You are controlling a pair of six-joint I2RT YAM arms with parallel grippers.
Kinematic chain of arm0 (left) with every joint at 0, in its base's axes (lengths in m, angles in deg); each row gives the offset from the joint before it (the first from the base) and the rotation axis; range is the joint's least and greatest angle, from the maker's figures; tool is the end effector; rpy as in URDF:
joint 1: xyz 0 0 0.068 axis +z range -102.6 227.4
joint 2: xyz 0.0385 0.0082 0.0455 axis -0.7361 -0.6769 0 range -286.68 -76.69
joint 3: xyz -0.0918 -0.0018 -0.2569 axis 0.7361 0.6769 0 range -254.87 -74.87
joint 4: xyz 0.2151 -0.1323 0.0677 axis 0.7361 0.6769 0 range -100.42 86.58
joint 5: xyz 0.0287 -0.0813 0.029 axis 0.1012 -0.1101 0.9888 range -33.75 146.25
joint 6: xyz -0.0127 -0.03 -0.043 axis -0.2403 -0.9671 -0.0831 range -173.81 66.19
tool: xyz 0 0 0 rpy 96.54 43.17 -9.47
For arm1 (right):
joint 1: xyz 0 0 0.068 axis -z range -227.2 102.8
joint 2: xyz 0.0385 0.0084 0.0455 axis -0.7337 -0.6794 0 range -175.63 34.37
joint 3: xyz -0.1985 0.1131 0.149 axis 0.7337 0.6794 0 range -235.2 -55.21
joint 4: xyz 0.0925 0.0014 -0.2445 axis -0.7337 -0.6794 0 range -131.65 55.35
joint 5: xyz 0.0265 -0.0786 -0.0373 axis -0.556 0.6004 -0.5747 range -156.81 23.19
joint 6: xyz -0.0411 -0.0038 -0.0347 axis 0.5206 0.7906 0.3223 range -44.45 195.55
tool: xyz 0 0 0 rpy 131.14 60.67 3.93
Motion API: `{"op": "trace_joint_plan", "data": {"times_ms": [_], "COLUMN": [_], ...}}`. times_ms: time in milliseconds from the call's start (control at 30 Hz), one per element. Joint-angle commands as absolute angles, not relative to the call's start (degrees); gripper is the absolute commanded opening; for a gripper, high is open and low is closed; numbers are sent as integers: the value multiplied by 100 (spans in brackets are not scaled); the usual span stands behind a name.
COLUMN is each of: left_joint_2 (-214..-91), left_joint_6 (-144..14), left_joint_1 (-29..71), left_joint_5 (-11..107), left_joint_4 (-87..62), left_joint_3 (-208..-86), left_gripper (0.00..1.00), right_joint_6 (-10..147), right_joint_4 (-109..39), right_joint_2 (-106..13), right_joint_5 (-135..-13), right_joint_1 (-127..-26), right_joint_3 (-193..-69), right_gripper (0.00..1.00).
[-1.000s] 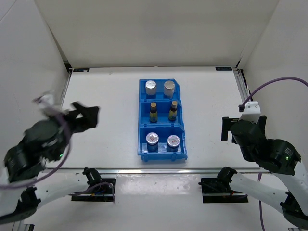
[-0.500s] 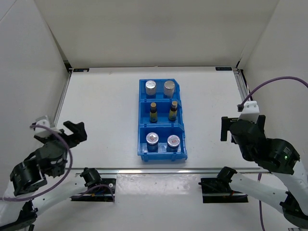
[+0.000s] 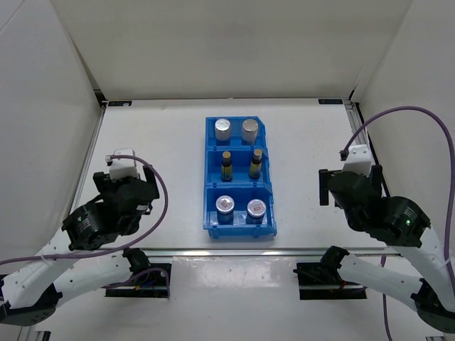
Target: Organize the condiment bottles
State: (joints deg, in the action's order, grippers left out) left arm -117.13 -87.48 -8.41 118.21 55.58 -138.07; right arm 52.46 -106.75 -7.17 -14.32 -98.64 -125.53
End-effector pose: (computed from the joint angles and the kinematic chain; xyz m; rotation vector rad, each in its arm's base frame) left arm 0.0755 -0.0552 0.3726 -0.1156 1.9015 0.2252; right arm 0.0706 0.0432 0.3935 -0.0759 2.0096 -0.2576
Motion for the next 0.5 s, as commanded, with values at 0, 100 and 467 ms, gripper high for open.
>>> {"op": "trace_joint_plan", "data": {"times_ms": [0, 100, 467], "left_joint_2": [-11904, -11958, -11711], "left_joint_6": [-8756, -8703, -8703], "left_joint_1": [-727, -727, -727], "left_joint_5": [11822, 11769, 11716], "left_joint_4": [5629, 5629, 5629], "left_joint_3": [-13850, -13850, -13903], "left_gripper": [100, 100, 100], "right_joint_6": [5349, 5525, 5815], "right_joint_4": [-10471, -10391, -10277], "right_joint_2": [-870, -931, -1213], "right_joint_5": [-1328, -1469, -1917], "right_joint_1": [-9853, -9853, -9967], "right_joint_3": [-12508, -12508, -12455], "right_gripper": [100, 100, 100]}}
